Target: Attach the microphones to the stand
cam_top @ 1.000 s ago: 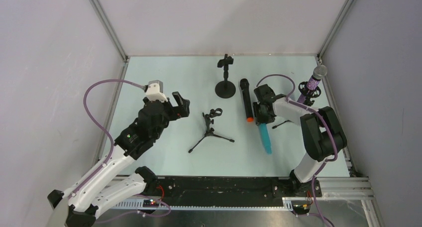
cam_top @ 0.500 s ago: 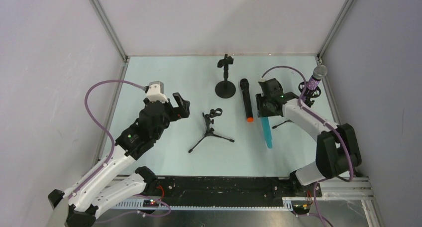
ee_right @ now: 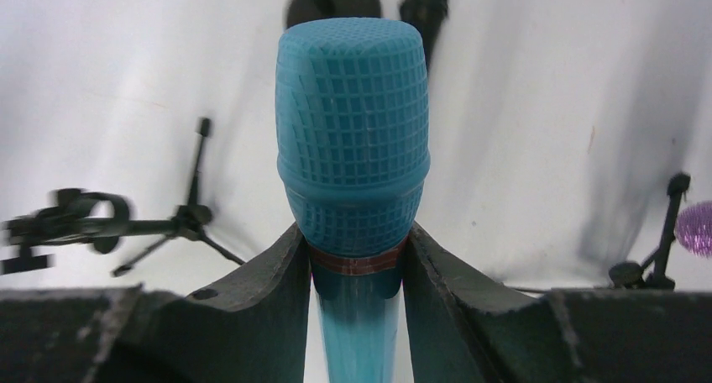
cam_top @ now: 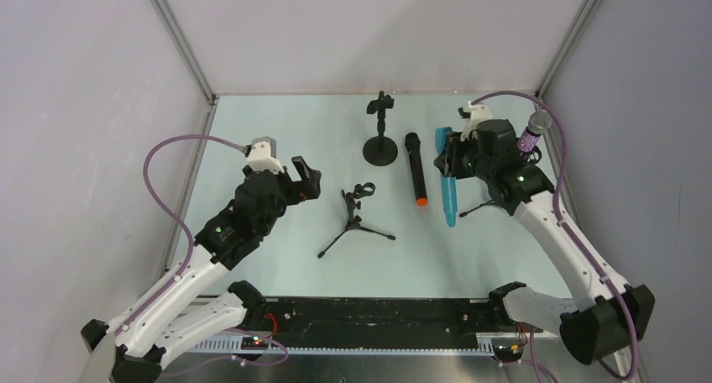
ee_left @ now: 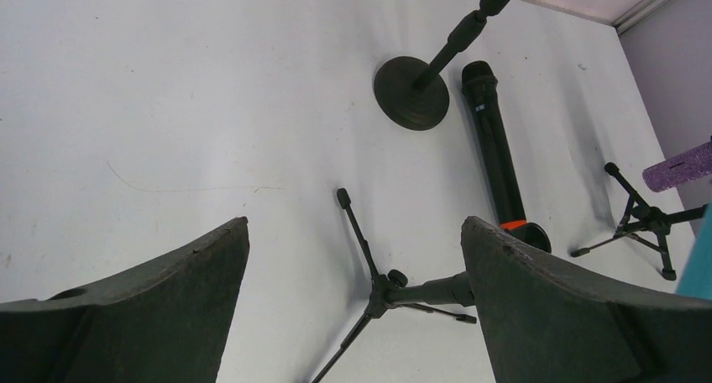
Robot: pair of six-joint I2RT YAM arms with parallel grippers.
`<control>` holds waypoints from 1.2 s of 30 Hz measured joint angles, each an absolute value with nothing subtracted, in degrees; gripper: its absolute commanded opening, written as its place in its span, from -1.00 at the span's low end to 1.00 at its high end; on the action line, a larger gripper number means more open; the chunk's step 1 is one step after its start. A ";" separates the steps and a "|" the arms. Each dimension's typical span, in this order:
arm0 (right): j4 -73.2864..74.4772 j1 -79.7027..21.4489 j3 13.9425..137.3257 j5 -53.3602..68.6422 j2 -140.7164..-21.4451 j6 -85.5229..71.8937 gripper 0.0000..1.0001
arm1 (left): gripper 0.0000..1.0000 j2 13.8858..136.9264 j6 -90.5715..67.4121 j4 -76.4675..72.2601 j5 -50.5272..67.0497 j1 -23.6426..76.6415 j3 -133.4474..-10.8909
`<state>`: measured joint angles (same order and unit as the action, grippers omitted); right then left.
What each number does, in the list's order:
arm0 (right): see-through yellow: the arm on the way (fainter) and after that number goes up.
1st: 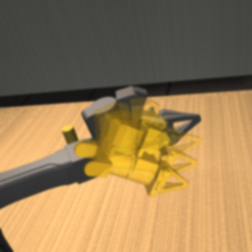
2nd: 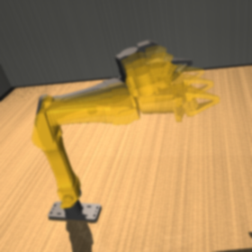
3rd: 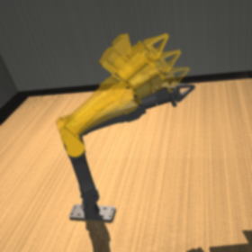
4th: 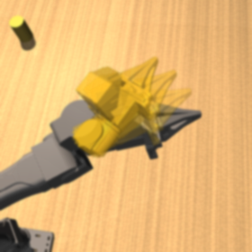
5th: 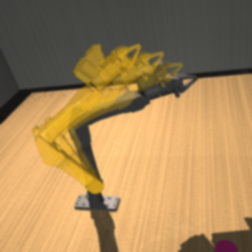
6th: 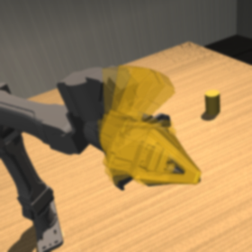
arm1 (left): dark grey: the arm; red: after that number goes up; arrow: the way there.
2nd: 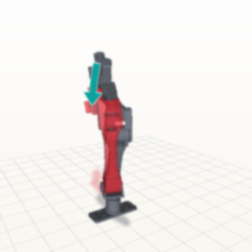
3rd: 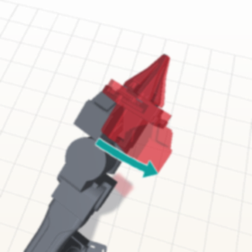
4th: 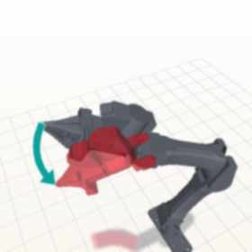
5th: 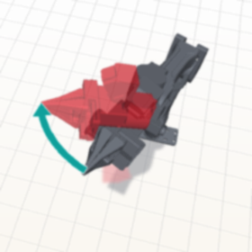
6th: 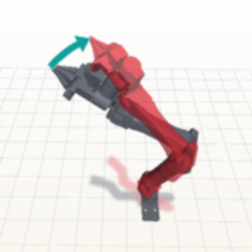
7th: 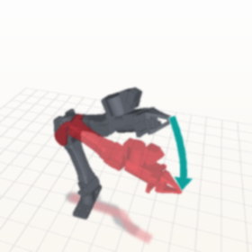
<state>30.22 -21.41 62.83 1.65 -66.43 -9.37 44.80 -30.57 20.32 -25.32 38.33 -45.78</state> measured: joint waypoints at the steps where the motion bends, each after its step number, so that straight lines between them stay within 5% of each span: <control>1: 29.58 -21.17 62.89 2.90 -65.17 -9.32 -1.00 | 0.99 44.80 -30.59 20.29 -25.32 38.33 -45.78; 24: -6.94 -21.06 54.15 31.00 -47.97 -20.84 -1.00 | 0.99 45.52 -33.15 20.29 -23.16 38.33 -44.56; 36: -28.12 -24.82 50.70 33.47 -56.25 -23.27 -1.00 | 0.99 46.57 -33.17 20.29 -23.18 38.33 -44.56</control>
